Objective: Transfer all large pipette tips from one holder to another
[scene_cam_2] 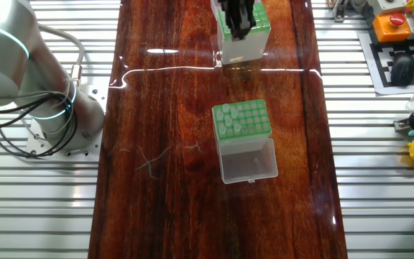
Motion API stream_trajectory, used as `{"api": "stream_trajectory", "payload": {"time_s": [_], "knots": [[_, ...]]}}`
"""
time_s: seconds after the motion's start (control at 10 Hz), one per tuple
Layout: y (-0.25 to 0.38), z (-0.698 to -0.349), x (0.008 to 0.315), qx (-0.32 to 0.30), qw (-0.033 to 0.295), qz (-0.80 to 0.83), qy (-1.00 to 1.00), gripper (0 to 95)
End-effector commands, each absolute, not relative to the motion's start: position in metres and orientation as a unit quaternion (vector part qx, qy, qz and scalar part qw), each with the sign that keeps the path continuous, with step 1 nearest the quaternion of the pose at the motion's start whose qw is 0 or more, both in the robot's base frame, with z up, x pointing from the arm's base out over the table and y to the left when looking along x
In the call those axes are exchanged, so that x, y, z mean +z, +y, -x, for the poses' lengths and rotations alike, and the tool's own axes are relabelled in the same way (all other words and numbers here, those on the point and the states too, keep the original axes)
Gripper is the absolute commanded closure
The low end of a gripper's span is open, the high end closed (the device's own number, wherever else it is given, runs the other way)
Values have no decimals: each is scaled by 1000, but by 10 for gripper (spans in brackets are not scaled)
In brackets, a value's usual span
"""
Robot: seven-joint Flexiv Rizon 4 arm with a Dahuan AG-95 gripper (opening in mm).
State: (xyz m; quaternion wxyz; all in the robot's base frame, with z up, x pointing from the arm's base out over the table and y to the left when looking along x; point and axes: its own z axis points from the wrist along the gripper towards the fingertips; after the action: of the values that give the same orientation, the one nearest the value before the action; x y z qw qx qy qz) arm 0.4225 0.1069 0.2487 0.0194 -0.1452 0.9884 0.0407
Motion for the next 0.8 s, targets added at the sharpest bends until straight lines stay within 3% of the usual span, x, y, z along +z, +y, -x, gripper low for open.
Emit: {"api": "stream_trajectory", "payload": {"time_s": [0.1, 0.5, 0.8], "knots": [[106, -421, 249, 24, 22, 81, 996, 570], [21, -428, 233, 33, 16, 141, 989, 570], [8, -423, 232, 41, 15, 142, 989, 570]]}}
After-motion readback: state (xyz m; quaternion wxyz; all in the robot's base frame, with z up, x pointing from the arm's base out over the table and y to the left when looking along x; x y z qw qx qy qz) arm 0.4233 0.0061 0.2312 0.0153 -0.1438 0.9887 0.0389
